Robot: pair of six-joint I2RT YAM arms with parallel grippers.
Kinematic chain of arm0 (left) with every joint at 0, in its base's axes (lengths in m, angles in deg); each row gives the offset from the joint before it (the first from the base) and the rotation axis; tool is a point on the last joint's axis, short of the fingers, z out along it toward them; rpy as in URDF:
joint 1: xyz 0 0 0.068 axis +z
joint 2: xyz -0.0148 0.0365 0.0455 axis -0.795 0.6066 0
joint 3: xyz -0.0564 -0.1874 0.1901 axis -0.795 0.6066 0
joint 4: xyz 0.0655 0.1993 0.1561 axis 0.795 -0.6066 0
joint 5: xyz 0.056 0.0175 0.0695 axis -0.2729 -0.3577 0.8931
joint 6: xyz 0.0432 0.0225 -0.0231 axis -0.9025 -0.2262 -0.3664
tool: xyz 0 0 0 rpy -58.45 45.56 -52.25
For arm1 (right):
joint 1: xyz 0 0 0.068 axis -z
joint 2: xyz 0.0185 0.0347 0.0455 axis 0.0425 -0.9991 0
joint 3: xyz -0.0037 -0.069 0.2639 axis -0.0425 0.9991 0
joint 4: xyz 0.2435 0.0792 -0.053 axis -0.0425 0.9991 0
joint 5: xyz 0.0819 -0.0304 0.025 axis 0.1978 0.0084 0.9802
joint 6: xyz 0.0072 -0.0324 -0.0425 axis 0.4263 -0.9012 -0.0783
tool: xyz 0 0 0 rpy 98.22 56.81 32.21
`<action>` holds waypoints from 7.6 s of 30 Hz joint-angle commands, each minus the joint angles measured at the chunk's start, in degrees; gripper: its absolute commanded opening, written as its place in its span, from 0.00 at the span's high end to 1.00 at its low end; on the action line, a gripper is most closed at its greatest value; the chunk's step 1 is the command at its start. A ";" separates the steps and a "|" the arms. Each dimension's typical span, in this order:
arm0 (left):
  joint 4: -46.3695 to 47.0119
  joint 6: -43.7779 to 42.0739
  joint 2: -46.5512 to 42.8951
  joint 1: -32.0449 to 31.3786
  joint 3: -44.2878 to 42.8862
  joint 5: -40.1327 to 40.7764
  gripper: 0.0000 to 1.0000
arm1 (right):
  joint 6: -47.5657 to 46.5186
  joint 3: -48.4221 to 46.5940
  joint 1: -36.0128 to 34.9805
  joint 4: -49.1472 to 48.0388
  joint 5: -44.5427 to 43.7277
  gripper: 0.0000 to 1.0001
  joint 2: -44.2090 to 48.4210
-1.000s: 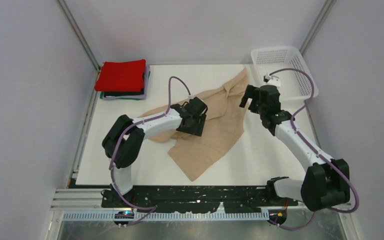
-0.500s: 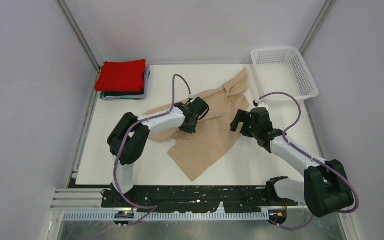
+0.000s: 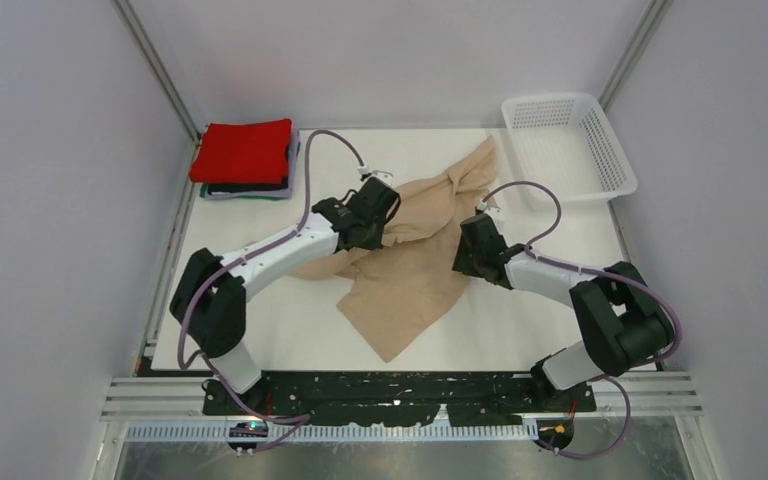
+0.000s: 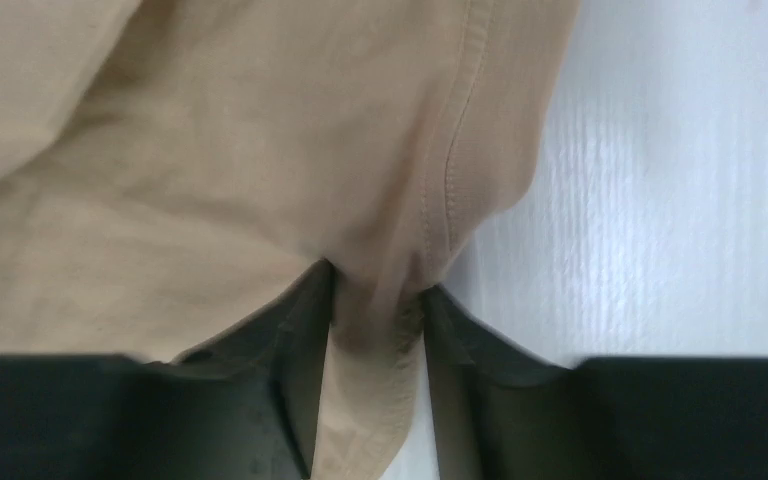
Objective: Fold and stack the t-shirts
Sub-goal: Flatten out the tshirt
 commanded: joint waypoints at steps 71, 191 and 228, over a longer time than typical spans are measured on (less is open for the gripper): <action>3.61 6.43 -12.42 33.47 -0.51 -12.98 0.00 | -3.62 -23.94 13.27 18.04 -25.80 0.04 6.25; 11.34 20.90 -33.21 33.59 41.73 -8.41 1.00 | 1.70 2.40 -9.04 38.86 4.70 0.02 24.65; 10.99 18.44 -35.18 33.55 42.04 -5.69 1.00 | 2.23 2.38 -8.45 21.61 -8.73 0.94 12.28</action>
